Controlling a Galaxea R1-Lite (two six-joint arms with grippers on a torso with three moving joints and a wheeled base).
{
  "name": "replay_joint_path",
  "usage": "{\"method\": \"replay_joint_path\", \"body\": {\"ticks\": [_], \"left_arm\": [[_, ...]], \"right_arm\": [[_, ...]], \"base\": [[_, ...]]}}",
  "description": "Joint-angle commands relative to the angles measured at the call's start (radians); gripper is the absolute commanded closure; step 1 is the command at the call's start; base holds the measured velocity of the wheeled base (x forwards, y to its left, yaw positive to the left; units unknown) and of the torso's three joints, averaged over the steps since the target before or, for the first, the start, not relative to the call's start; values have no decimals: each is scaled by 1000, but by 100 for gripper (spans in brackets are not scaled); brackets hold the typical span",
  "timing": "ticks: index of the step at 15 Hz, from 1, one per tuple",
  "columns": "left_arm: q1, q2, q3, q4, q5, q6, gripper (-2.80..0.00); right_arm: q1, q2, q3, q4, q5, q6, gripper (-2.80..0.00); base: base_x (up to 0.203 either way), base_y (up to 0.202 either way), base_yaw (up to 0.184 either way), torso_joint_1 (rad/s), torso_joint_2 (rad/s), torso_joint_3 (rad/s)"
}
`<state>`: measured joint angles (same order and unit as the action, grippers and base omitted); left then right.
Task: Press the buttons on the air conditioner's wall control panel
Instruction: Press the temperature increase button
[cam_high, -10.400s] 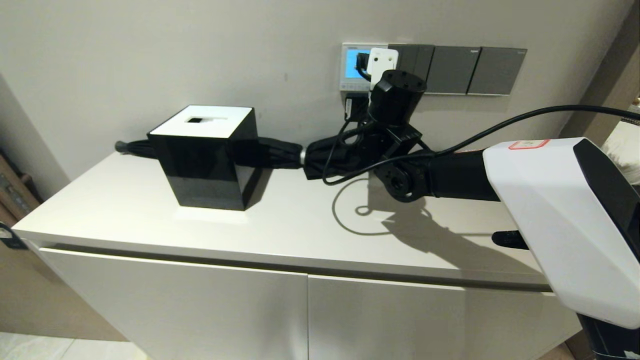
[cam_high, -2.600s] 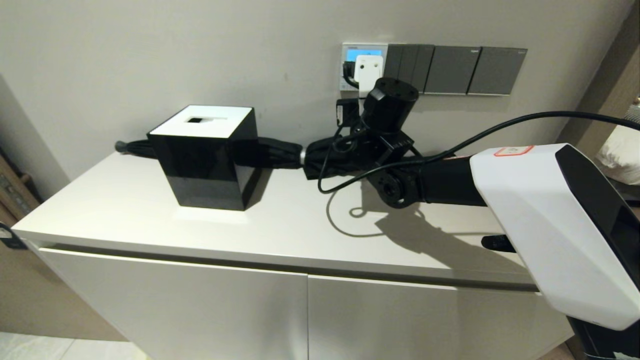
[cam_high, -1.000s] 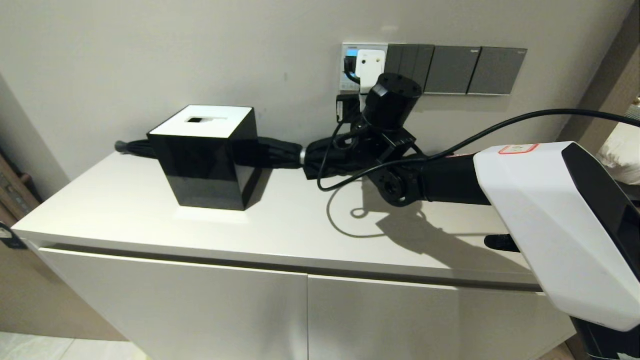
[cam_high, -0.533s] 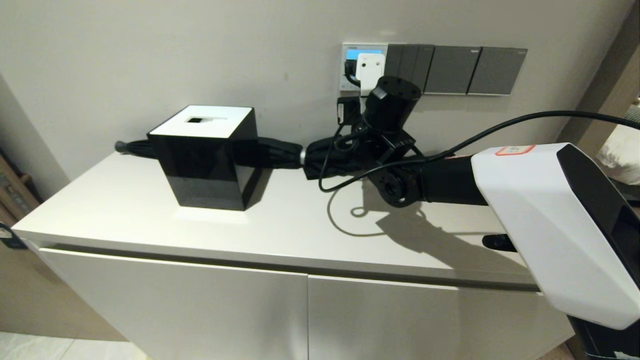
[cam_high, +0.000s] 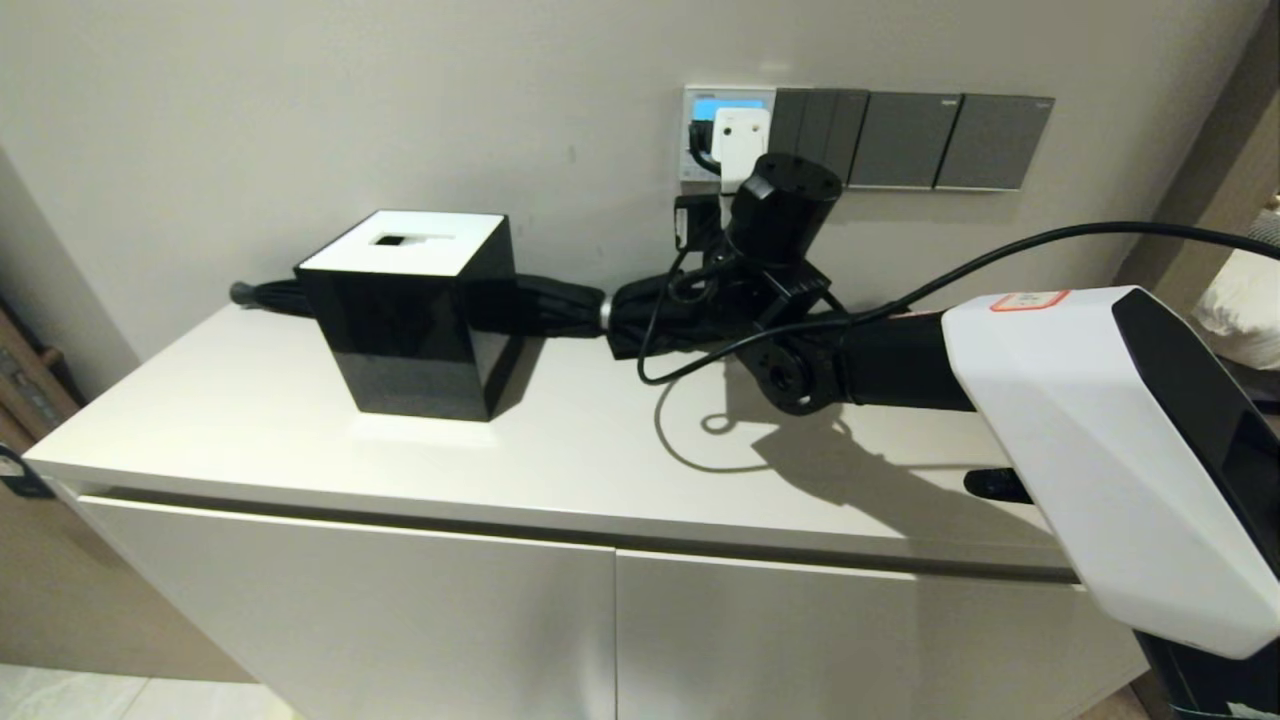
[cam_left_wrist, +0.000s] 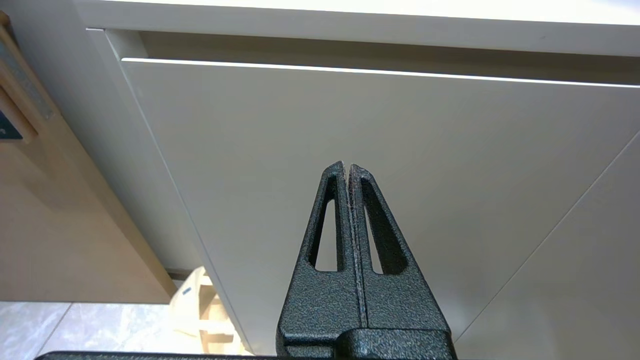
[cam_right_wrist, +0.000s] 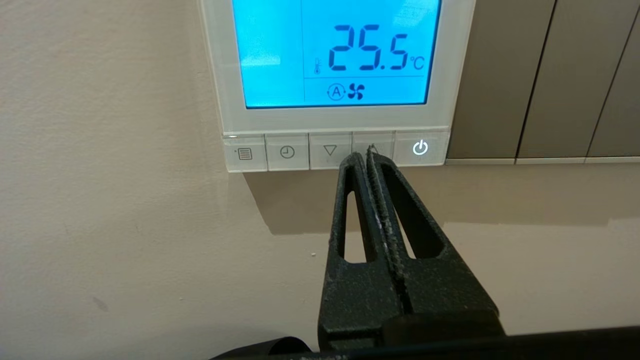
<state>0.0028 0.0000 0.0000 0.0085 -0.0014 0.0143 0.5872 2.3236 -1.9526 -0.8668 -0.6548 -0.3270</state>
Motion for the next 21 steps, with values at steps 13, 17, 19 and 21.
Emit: {"method": "replay_joint_path", "body": {"ticks": [13, 17, 19, 21], "left_arm": [[0, 0, 0, 1, 0, 1, 0], [0, 0, 0, 1, 0, 0, 0], [0, 0, 0, -1, 0, 1, 0], [0, 1, 0, 0, 0, 0, 0]], "right_arm": [[10, -12, 0, -9, -8, -1, 0], [30, -24, 10, -35, -14, -3, 0], [46, -48, 29, -37, -14, -6, 0], [71, -85, 51, -38, -16, -9, 0]], "base": [[0, 0, 0, 0, 0, 0], [0, 0, 0, 0, 0, 0], [0, 0, 0, 0, 0, 0], [0, 0, 0, 0, 0, 0]]}}
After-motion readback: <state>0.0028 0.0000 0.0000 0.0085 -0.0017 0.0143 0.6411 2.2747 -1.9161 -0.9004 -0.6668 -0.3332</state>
